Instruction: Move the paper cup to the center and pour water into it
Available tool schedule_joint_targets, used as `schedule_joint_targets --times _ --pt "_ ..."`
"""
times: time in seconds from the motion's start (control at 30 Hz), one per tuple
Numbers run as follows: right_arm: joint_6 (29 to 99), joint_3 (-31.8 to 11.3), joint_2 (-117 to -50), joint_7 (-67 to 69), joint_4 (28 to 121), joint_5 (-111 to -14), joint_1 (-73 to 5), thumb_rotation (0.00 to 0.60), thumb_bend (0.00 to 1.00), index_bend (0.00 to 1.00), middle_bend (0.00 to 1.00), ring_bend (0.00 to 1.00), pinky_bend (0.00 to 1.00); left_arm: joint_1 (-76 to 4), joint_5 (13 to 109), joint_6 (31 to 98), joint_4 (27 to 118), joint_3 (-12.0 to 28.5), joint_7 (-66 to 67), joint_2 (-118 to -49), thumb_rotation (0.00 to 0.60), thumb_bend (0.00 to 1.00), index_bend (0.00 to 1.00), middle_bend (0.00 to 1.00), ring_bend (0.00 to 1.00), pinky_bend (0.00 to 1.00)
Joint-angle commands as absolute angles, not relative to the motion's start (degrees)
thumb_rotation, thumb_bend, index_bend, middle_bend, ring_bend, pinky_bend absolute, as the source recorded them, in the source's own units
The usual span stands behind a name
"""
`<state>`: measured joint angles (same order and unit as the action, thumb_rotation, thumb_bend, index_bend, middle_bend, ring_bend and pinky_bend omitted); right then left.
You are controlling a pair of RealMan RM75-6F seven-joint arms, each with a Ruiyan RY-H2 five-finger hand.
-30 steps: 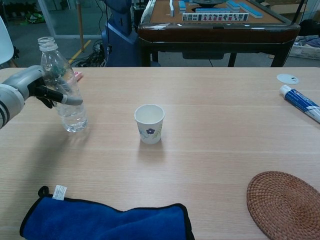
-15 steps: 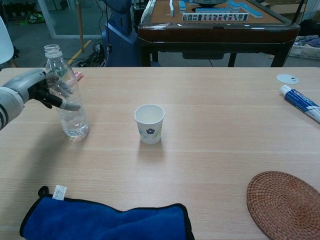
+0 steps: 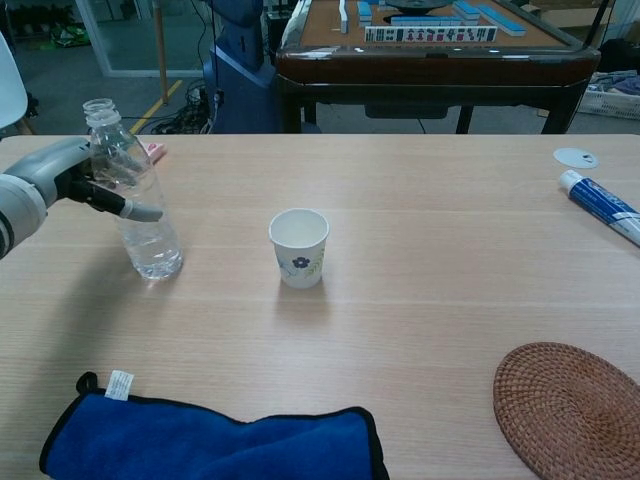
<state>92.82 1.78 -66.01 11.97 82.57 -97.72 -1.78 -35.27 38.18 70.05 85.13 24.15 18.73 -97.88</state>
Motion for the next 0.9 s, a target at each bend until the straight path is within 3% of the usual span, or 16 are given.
schedule_joint_targets --times 0.03,0.27,0.6,0.9 --pt "92.82 1.78 -66.04 11.92 82.56 -97.74 -1.79 0.600 0.00 0.21 0.15 0.06 0.29 -35.08 38.49 70.03 85.23 23.96 18.42 -97.75 0.600 0.05 0.23 0.23 0.17 0.27" --pt "92.58 1.82 -66.08 11.75 82.62 -97.73 -1.89 0.600 0.00 0.21 0.15 0.06 0.29 -34.74 39.48 70.24 86.10 23.40 18.31 -97.05 0.600 0.05 0.21 0.21 0.15 0.25" --pt "92.57 1.88 -66.08 11.55 82.71 -97.85 -1.91 0.600 0.00 0.21 0.15 0.06 0.29 -33.74 41.21 71.52 89.89 20.76 21.67 -93.57 0.600 0.05 0.03 0.09 0.05 0.17" --pt "92.47 1.93 -66.23 10.84 82.88 -97.92 -1.92 0.600 0.00 0.21 0.15 0.06 0.29 -30.34 47.64 73.97 95.11 16.39 21.77 -87.60 0.600 0.05 0.04 0.07 0.04 0.15"
